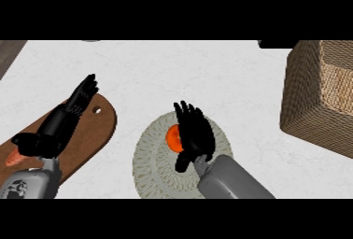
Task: Pick the squash from the placemat and place it in the basket
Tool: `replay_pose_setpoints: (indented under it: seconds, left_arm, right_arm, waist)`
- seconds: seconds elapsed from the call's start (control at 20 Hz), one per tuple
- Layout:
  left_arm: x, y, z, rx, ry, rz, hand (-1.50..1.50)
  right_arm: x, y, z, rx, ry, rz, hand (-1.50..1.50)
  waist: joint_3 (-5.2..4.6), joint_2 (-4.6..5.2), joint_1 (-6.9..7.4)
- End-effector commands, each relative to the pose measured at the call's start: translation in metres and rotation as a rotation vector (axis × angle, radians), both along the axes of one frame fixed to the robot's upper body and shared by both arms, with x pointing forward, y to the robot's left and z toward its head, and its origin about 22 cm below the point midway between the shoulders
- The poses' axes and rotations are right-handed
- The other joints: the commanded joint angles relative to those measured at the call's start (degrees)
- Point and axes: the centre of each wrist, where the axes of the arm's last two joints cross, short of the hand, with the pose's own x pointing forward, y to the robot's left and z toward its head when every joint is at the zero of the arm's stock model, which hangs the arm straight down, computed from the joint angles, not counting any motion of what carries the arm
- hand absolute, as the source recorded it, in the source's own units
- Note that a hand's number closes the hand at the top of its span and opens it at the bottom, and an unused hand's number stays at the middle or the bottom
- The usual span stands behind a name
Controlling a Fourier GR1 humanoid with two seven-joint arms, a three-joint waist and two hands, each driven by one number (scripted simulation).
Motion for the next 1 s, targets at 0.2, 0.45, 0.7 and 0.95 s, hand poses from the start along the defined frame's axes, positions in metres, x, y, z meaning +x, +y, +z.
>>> replay_pose_setpoints:
  seconds: [0.2, 0.45, 0.7, 0.95]
  left_arm:
    - [-0.007, -0.019, -0.009, 0.001, -0.003, -0.003, 0.0]
    - [-0.009, -0.001, 0.006, 0.012, 0.007, -0.001, 0.0]
    - [0.0, -0.01, 0.003, 0.008, 0.002, -0.01, 0.0]
    - [0.002, 0.009, -0.011, -0.003, 0.01, 0.006, 0.0]
  right_arm:
    - [0.019, 0.006, -0.003, -0.001, 0.085, 0.046, -1.5]
    - [-0.012, 0.008, -0.026, -0.041, 0.106, 0.097, 1.5]
    - [-0.004, 0.015, -0.039, -0.114, 0.065, 0.152, 1.5]
    - [-0.002, 0.005, -0.049, -0.155, -0.035, 0.204, 1.5]
  waist:
    - [0.0, 0.06, 0.25]
    - [0.0, -0.05, 0.02]
    - [0.01, 0.05, 0.34]
    - [-0.01, 0.06, -0.12]
